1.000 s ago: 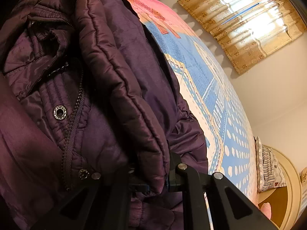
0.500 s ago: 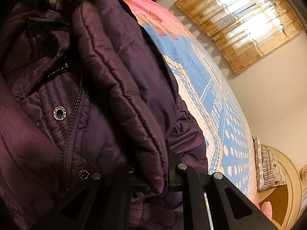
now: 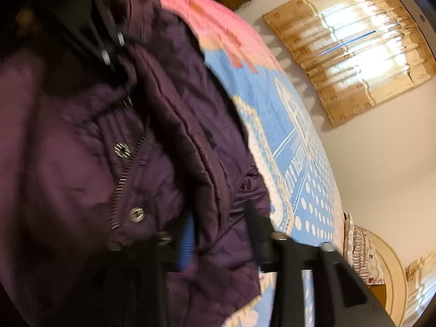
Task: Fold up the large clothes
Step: 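Carry the lifted jacket half over the other half with both tools, then lower the held jacket half onto the other half with both tools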
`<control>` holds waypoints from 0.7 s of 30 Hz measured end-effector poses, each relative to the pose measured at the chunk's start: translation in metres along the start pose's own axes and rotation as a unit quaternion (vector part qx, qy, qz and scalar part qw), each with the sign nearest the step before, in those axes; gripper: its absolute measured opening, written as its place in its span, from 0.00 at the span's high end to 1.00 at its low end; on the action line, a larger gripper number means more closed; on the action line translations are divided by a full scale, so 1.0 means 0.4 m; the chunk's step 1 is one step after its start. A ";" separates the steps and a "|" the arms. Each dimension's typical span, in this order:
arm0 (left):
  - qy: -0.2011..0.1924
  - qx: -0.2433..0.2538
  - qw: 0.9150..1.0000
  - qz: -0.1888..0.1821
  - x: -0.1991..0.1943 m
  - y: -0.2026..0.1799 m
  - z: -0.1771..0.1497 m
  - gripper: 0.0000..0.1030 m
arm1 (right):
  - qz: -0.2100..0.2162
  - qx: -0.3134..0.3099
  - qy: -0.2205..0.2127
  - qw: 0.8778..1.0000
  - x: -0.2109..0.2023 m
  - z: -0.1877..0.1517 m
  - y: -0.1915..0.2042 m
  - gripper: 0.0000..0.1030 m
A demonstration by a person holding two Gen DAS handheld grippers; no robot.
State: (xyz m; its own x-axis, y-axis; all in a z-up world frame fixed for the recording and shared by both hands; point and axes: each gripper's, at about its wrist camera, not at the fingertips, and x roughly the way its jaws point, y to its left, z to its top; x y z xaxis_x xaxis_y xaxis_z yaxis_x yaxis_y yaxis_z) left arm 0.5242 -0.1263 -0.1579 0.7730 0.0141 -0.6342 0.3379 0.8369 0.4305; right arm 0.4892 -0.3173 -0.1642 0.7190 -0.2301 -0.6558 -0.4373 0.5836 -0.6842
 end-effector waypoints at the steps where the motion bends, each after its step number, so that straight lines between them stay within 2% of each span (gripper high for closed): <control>1: 0.000 -0.003 1.000 -0.001 -0.001 0.002 -0.002 0.10 | 0.018 0.018 -0.010 1.000 -0.031 0.003 -0.017 0.46; 2: 0.001 -0.006 1.000 -0.003 0.001 0.004 -0.002 0.10 | 0.041 0.048 -0.020 0.998 -0.059 0.010 -0.041 0.45; 4: 0.000 -0.012 1.000 -0.005 0.004 0.006 -0.004 0.09 | 0.090 0.130 -0.036 0.987 -0.090 0.027 -0.094 0.45; 6: 0.001 -0.016 1.000 -0.006 0.009 0.005 -0.003 0.09 | 0.137 0.237 -0.040 0.961 -0.084 0.050 -0.151 0.45; 9: 0.000 -0.018 1.000 -0.006 0.005 0.007 -0.005 0.09 | 0.154 0.340 -0.036 0.927 -0.032 0.076 -0.183 0.45; 12: 0.000 -0.018 1.000 -0.008 0.006 0.010 -0.005 0.09 | 0.166 0.400 -0.020 0.901 0.049 0.083 -0.179 0.45; 13: -0.001 -0.020 1.000 -0.009 0.007 0.012 -0.006 0.09 | 0.174 0.409 -0.009 0.896 0.073 0.080 -0.171 0.45; 15: -0.005 -0.028 0.999 -0.017 -0.001 0.022 -0.005 0.09 | 0.173 0.414 0.016 0.894 0.117 0.063 -0.137 0.45; 19: -0.048 -0.060 0.995 -0.058 -0.059 0.061 0.008 0.09 | 0.171 0.407 0.012 0.897 0.122 0.044 -0.106 0.45; 20: -0.063 -0.075 0.993 -0.067 -0.078 0.074 0.016 0.08 | 0.170 0.406 0.012 0.898 0.128 0.042 -0.112 0.45; 21: -0.072 -0.087 0.991 -0.074 -0.088 0.081 0.023 0.02 | 0.167 0.399 0.014 0.901 0.130 0.044 -0.103 0.45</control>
State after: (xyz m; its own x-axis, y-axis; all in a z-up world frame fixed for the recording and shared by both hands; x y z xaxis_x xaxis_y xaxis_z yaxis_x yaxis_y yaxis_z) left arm 0.5130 -0.1047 -0.1160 0.7948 -0.1844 -0.5781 0.3662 0.9055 0.2146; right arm 0.5541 -0.3396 -0.1645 0.6006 0.0499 -0.7980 -0.0911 0.9958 -0.0063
